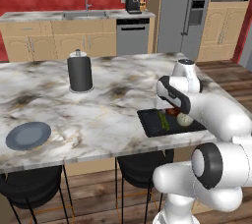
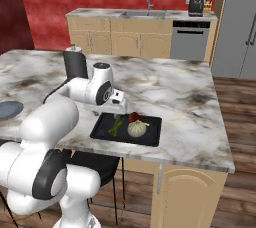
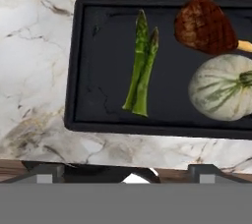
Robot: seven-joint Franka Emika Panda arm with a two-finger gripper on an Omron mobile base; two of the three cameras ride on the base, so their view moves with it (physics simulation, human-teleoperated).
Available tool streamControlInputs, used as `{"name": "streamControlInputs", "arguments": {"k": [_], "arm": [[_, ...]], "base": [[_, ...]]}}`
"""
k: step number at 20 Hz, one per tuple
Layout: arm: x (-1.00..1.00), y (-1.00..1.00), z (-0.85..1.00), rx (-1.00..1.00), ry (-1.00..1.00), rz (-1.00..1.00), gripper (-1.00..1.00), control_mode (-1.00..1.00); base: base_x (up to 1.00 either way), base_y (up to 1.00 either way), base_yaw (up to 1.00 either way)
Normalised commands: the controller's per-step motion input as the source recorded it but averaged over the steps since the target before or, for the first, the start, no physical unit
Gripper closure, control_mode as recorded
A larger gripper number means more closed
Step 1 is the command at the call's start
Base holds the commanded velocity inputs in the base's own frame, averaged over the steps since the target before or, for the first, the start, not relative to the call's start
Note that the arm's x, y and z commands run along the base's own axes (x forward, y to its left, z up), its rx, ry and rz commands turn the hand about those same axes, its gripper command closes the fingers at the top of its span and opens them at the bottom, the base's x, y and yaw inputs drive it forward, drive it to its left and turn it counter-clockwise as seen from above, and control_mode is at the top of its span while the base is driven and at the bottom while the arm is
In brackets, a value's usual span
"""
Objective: Create a steak meal by picking up the steak and asparagus from the tray and placing them on the plate. Leave the squash on the tray.
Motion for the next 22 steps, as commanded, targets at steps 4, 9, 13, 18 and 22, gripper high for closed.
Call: {"name": "streamControlInputs", "arguments": {"k": [4, 9, 13, 18, 22], "arm": [[0.42, 0.0, -0.46, 0.0, 0.03, 0.0, -1.0, -1.0], [0.46, 0.0, -0.49, 0.0, 0.05, 0.0, -1.0, -1.0], [0.46, 0.0, -0.44, 0.0, 0.06, 0.0, -1.0, -1.0], [0.44, -0.02, -0.38, 0.0, 0.04, -0.01, -1.0, -1.0], [0.39, -0.01, -0.39, 0.0, 0.03, -0.01, -1.0, -1.0]], "base": [[0.0, 0.0, 0.0], [0.0, 0.0, 0.0], [0.0, 0.0, 0.0], [0.0, 0.0, 0.0], [0.0, 0.0, 0.0]]}}
